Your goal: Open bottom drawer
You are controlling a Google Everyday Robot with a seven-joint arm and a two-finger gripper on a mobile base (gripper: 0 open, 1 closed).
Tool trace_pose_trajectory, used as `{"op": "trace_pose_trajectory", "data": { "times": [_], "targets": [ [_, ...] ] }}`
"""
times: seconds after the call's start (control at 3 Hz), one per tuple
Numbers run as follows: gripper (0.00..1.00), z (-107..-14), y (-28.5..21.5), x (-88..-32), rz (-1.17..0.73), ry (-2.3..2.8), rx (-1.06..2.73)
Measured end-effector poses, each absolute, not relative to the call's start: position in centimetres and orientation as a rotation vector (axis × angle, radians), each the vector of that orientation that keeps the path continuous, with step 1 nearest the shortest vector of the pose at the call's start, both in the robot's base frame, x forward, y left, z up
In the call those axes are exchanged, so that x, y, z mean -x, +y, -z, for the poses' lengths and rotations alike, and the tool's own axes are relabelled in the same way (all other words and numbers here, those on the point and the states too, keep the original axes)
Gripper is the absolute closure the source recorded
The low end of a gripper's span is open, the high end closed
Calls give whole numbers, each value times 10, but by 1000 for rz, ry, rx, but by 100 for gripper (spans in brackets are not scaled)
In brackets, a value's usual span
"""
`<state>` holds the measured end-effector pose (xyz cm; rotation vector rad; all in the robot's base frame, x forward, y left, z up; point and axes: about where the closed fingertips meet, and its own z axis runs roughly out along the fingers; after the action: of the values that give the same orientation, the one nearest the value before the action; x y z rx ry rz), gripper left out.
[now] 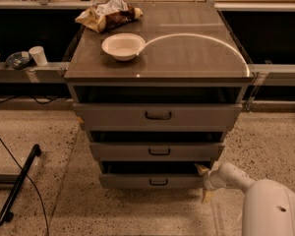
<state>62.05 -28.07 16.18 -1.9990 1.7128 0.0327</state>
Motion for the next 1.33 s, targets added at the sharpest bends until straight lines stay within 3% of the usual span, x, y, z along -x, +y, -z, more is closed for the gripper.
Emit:
{"op": "trace_pose_trajectory", "data": {
  "times": [0.67,1.33],
  "targets": [
    [1,-164,-263,-600,-86,1840,2036],
    [47,-160,-262,-598,-94,1836,2032]
  ]
}}
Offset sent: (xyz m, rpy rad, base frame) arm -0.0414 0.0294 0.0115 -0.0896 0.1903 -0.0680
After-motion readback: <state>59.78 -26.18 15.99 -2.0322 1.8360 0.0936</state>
